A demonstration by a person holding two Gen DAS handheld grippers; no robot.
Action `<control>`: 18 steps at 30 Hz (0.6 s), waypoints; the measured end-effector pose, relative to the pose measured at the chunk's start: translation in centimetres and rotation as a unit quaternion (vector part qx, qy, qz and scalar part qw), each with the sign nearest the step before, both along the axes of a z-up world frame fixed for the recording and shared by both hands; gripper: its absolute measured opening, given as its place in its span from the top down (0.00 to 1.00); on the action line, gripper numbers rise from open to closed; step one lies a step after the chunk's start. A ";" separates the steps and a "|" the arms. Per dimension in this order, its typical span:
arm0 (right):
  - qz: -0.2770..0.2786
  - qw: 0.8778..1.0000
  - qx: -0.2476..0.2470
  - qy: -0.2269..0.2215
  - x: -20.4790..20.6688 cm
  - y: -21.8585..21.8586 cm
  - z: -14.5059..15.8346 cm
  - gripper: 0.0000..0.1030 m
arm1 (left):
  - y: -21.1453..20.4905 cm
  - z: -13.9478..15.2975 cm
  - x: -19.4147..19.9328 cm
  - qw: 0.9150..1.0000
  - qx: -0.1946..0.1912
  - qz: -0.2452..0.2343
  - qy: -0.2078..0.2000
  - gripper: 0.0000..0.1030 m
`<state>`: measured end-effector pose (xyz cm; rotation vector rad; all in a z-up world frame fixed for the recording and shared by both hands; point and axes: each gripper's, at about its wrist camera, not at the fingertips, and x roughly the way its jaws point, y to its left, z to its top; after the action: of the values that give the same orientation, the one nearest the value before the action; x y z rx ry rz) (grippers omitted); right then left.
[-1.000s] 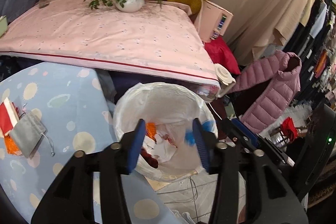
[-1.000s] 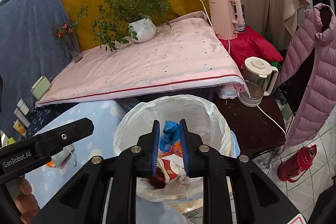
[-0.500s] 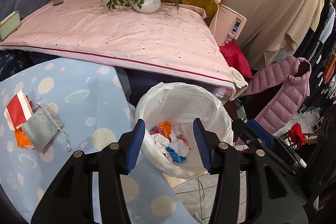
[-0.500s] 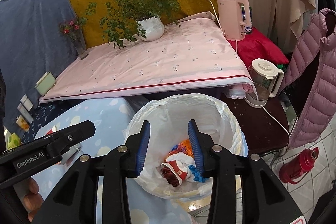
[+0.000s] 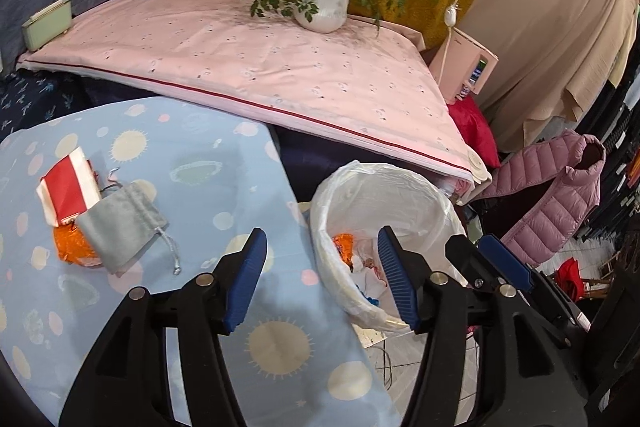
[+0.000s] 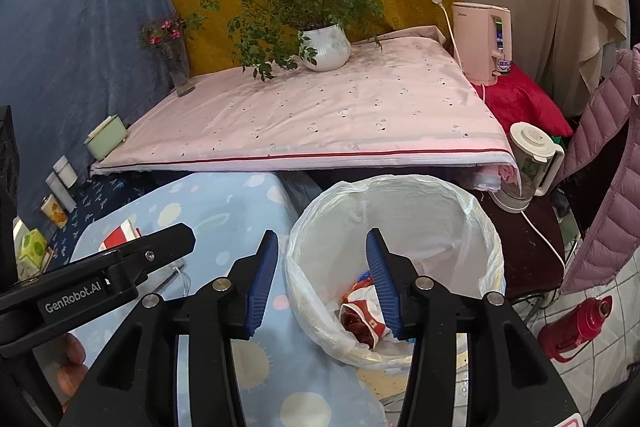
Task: Collect trash
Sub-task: 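Move both grippers back to the cups and grey pouch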
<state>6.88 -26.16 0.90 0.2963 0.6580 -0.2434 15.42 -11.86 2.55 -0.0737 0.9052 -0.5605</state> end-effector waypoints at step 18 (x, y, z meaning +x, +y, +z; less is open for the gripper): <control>0.063 0.998 -0.014 0.019 3.1 7.3 -0.5 0.55 | 8.9 -1.9 2.1 0.996 -0.005 0.081 0.019 0.46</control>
<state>10.01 -18.90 0.38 0.2229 0.7071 -0.1375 17.53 -3.01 0.65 -0.1672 0.9246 -0.4134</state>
